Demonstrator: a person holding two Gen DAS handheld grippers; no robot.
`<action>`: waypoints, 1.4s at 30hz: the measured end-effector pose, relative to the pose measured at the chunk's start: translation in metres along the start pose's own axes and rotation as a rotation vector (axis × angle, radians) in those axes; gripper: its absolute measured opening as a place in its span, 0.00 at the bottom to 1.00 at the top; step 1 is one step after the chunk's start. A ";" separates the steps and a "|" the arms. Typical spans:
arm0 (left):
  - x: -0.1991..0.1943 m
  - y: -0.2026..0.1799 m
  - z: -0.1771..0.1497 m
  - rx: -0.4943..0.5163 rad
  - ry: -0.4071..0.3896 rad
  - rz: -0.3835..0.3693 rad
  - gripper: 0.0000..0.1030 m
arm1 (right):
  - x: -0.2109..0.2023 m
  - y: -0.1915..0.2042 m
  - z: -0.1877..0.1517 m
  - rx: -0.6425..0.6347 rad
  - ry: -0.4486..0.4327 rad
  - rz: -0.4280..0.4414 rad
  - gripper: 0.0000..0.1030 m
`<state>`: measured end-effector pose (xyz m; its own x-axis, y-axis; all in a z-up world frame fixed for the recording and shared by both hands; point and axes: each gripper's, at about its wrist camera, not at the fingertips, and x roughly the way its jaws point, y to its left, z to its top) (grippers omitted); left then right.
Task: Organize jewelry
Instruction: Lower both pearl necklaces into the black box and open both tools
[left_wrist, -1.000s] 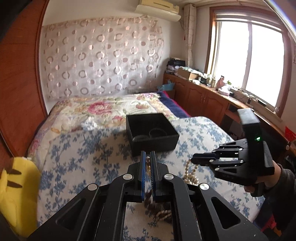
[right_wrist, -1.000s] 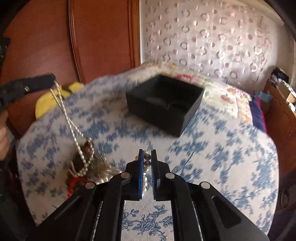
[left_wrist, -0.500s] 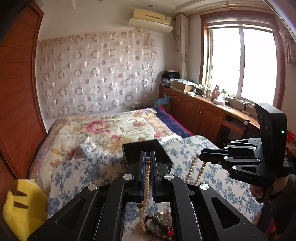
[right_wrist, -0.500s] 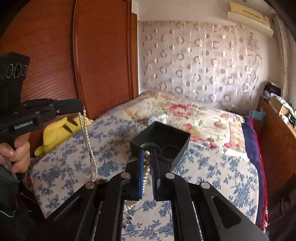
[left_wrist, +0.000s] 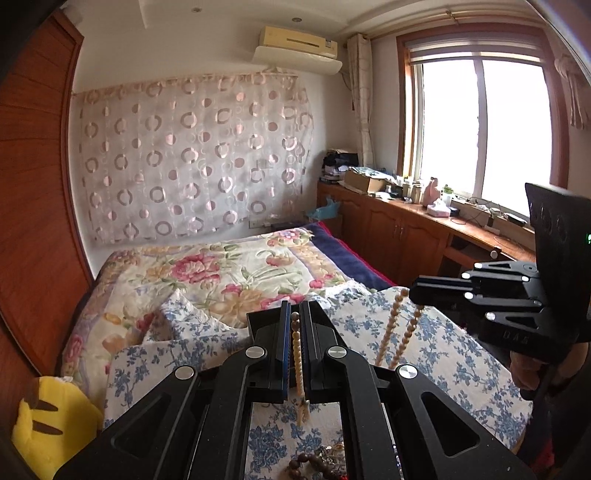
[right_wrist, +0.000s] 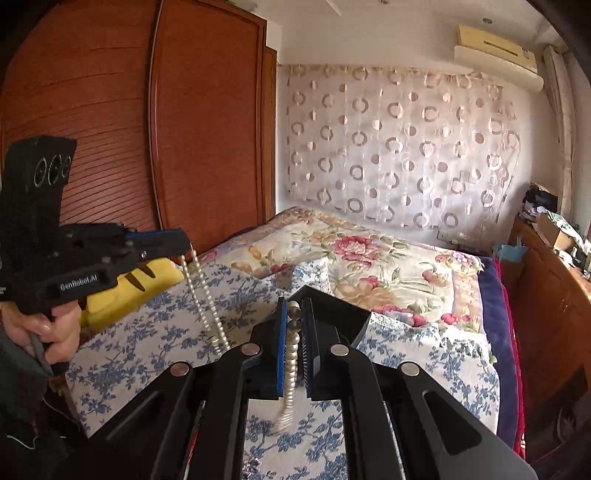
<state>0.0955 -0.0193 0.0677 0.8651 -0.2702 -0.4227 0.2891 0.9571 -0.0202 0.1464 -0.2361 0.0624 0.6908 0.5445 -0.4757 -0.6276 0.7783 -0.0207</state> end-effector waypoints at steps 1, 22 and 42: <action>0.000 0.000 0.000 -0.001 0.000 -0.001 0.04 | 0.001 0.000 0.002 -0.001 -0.001 0.000 0.08; 0.045 0.011 0.061 -0.001 -0.011 -0.023 0.04 | 0.014 -0.033 0.067 0.005 -0.077 0.054 0.08; 0.122 0.034 0.063 -0.035 0.082 -0.020 0.04 | 0.087 -0.071 0.078 0.049 0.007 0.072 0.08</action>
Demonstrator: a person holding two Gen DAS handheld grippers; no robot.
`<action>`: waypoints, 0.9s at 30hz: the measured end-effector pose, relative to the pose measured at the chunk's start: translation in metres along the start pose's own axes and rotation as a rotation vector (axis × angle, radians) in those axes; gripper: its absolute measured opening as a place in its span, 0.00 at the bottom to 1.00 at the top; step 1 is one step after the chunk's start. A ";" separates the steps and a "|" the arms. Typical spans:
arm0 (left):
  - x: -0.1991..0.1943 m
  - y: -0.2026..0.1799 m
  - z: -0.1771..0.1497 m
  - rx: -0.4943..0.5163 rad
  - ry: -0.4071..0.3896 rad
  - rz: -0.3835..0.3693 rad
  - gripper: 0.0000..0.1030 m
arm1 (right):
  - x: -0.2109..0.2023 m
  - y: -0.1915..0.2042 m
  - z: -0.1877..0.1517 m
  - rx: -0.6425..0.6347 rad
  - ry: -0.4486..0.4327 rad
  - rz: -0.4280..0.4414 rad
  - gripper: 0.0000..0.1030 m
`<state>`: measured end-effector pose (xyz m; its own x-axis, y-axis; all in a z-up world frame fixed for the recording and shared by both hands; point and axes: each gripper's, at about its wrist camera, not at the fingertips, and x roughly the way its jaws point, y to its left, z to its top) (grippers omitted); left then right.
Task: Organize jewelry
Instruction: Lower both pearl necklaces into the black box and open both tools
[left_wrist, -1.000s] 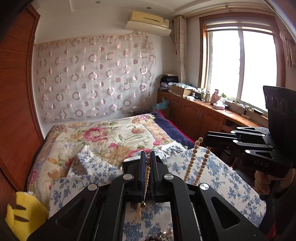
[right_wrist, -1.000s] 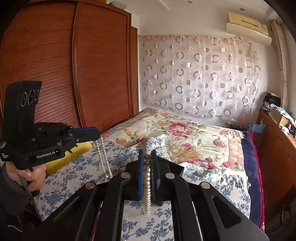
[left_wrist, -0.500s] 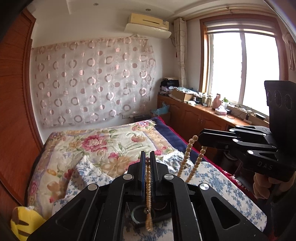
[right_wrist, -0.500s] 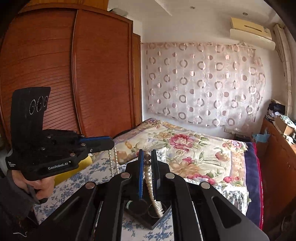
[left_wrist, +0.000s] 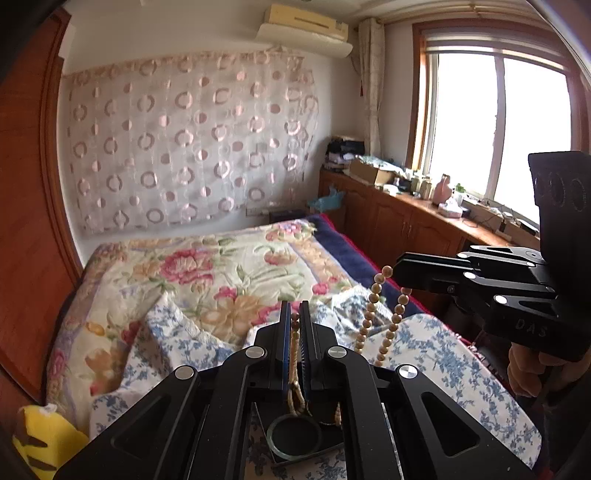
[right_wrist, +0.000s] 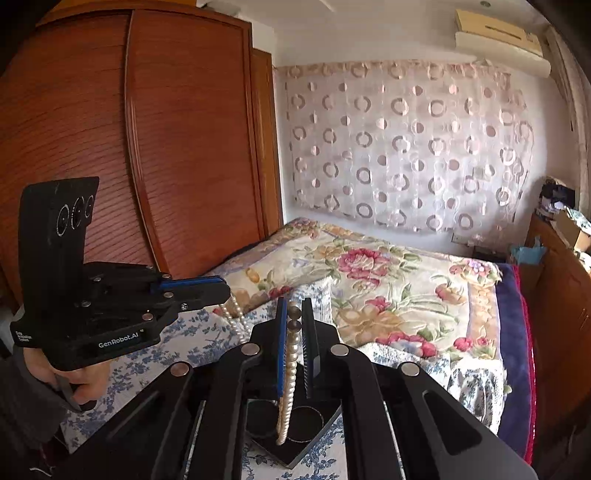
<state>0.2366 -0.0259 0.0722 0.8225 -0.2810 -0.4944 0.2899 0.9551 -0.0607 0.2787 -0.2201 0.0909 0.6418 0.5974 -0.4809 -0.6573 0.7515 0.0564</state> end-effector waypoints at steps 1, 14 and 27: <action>0.004 0.000 -0.003 -0.002 0.008 0.000 0.04 | 0.005 -0.001 0.000 -0.001 0.008 -0.003 0.08; 0.037 0.013 -0.038 -0.025 0.107 0.022 0.04 | 0.057 -0.006 -0.045 0.034 0.132 -0.019 0.08; 0.048 0.008 -0.050 -0.017 0.151 0.031 0.04 | 0.076 -0.004 -0.078 0.079 0.203 0.017 0.09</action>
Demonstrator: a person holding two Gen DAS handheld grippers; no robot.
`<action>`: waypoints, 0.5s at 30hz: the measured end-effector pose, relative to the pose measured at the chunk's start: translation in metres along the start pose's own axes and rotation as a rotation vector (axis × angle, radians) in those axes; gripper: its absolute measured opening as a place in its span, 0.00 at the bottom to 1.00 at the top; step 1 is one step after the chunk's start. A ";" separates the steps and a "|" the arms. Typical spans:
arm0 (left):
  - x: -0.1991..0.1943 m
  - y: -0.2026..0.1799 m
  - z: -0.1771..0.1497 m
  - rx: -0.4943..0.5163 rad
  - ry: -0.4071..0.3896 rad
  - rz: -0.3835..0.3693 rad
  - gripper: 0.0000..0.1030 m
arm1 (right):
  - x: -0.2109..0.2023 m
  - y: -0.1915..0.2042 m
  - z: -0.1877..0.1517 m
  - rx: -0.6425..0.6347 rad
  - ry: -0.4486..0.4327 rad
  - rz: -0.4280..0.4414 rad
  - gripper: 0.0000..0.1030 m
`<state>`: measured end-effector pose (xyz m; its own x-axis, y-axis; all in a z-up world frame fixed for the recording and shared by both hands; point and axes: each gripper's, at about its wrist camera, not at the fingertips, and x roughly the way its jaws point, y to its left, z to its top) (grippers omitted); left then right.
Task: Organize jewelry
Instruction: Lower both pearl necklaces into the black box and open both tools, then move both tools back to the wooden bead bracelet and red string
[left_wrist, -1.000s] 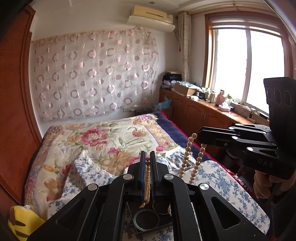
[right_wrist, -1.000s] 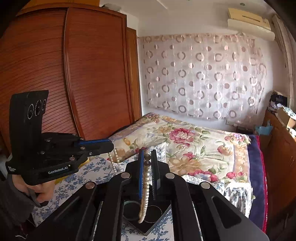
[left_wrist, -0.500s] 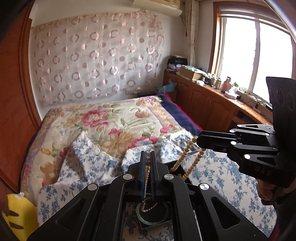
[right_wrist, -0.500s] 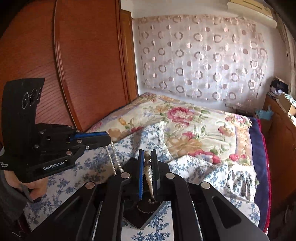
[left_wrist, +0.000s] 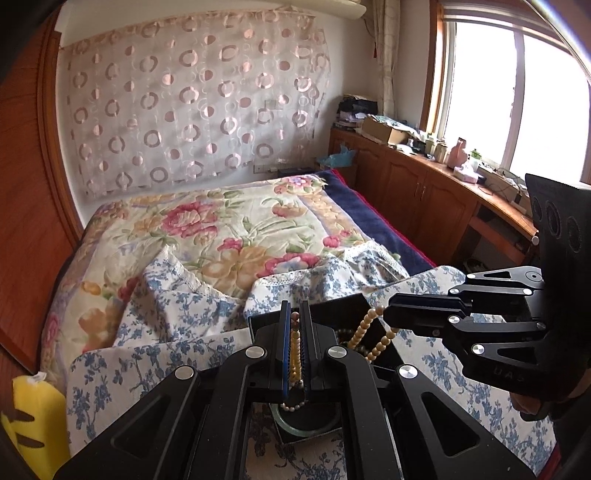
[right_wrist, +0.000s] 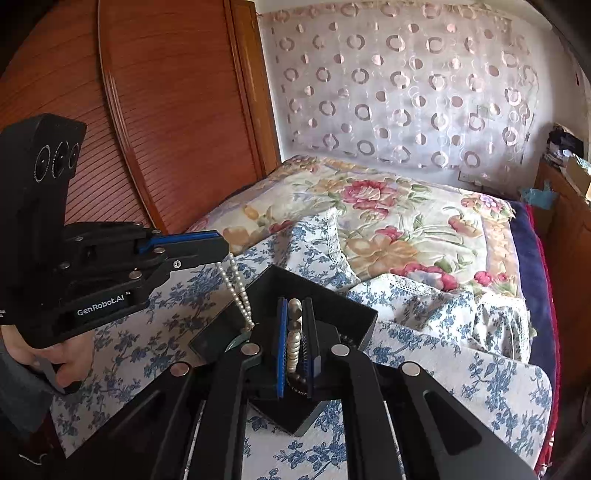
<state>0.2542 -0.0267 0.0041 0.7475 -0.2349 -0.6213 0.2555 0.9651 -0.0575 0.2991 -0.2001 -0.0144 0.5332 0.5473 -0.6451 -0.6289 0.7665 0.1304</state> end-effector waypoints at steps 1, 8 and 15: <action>0.000 0.000 0.000 0.000 0.001 0.001 0.04 | -0.001 0.000 -0.001 0.004 -0.007 0.002 0.10; -0.001 -0.001 -0.002 0.001 0.000 -0.003 0.04 | -0.018 0.002 -0.008 0.009 -0.016 -0.009 0.17; -0.016 -0.006 -0.010 0.009 -0.013 -0.013 0.20 | -0.033 0.009 -0.033 0.016 -0.013 -0.036 0.17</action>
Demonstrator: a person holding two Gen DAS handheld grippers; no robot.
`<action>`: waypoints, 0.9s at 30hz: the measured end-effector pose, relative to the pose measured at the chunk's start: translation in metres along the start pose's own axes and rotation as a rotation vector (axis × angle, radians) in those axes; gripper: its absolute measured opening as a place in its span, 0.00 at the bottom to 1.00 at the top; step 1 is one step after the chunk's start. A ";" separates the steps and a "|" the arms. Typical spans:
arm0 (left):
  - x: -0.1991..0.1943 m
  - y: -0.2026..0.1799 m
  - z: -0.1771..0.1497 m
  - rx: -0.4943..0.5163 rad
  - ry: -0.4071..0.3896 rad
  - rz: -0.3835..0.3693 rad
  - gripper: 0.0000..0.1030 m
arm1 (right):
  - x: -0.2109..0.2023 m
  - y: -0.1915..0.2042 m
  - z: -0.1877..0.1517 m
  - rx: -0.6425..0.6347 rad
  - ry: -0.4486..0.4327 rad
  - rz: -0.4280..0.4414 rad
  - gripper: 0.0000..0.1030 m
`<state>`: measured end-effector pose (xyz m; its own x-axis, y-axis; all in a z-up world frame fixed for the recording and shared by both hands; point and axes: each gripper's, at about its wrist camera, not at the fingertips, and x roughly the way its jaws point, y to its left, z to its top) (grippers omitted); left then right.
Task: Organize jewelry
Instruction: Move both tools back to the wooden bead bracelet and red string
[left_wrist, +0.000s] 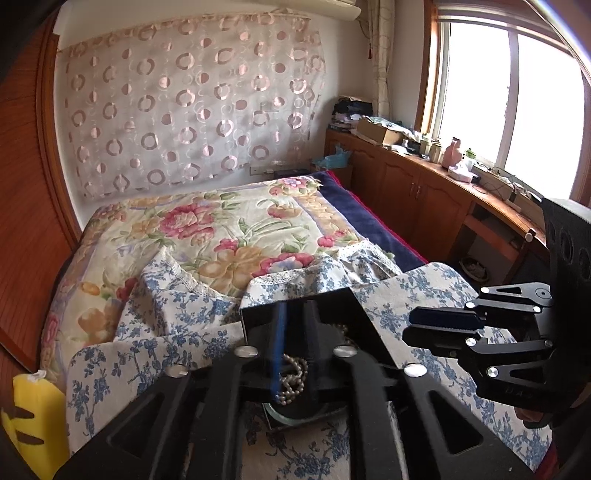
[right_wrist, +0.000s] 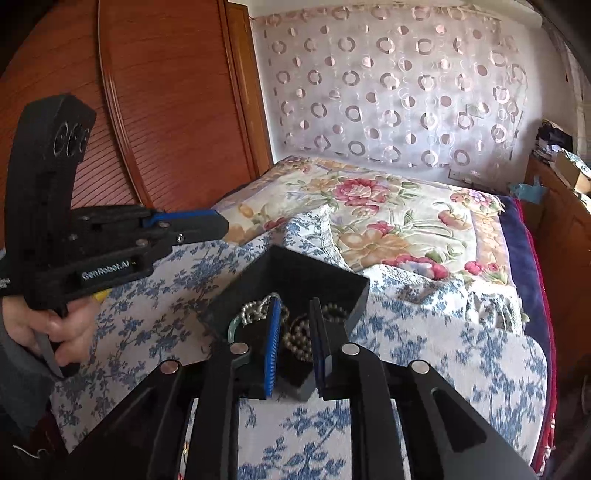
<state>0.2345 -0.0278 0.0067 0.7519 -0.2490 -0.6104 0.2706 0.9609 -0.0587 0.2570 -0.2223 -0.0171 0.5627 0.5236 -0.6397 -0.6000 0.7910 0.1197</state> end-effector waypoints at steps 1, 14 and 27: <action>-0.003 -0.001 -0.003 0.000 -0.004 0.000 0.24 | -0.002 0.001 -0.004 0.002 -0.001 -0.003 0.17; -0.052 -0.014 -0.075 0.023 0.000 -0.014 0.56 | -0.034 0.040 -0.076 0.024 -0.007 -0.005 0.17; -0.077 -0.010 -0.147 -0.023 0.054 0.009 0.61 | -0.050 0.072 -0.137 0.044 0.029 0.003 0.17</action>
<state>0.0850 0.0001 -0.0620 0.7204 -0.2337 -0.6530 0.2495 0.9658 -0.0704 0.1078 -0.2348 -0.0801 0.5435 0.5174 -0.6610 -0.5760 0.8027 0.1547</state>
